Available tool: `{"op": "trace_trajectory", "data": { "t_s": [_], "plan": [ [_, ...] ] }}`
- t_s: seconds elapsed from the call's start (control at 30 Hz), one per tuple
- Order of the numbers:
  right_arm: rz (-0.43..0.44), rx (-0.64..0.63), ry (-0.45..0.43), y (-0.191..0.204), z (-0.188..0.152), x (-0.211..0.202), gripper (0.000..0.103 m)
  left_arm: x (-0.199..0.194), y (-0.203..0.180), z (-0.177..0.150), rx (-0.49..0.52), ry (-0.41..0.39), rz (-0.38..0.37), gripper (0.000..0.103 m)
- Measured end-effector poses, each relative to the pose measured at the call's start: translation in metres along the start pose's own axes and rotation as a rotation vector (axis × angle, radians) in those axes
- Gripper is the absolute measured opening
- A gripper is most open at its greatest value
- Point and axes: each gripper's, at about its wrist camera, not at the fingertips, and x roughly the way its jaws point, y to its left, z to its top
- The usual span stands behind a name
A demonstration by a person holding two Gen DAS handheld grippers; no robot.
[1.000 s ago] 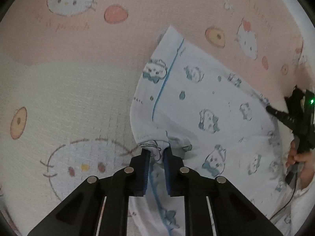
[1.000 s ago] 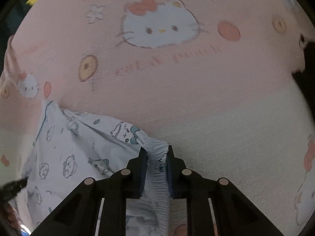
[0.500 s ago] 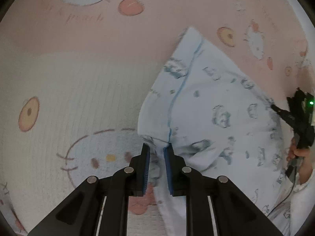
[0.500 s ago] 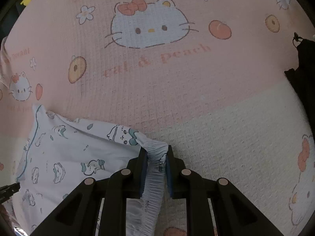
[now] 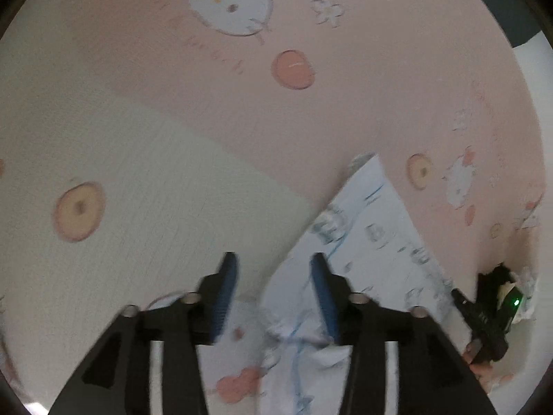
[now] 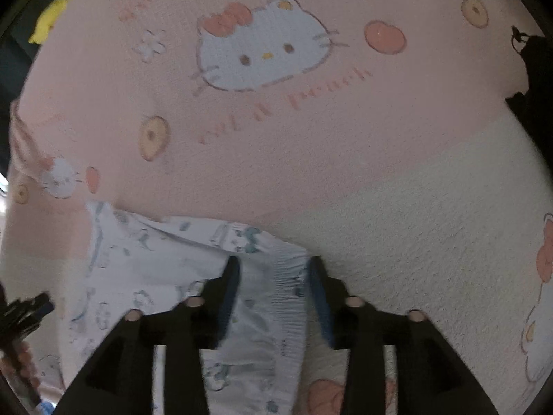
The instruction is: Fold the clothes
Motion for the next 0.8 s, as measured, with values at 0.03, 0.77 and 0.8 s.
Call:
{"op": "trace_trajectory", "data": {
  "t_s": [0.03, 0.77, 0.8],
  "plan": [
    [0.007, -0.01, -0.005, 0.001, -0.001, -0.003, 0.056, 0.008, -0.006, 0.005, -0.006, 0.007, -0.025, 0.052],
    [-0.043, -0.099, 0.02, 0.011, 0.008, 0.02, 0.057, 0.099, -0.096, 0.086, -0.096, 0.119, -0.039, 0.052],
    [-0.06, -0.111, 0.022, 0.012, 0.007, 0.021, 0.057, 0.103, -0.099, 0.087, -0.114, 0.121, -0.04, 0.052]
  ]
}}
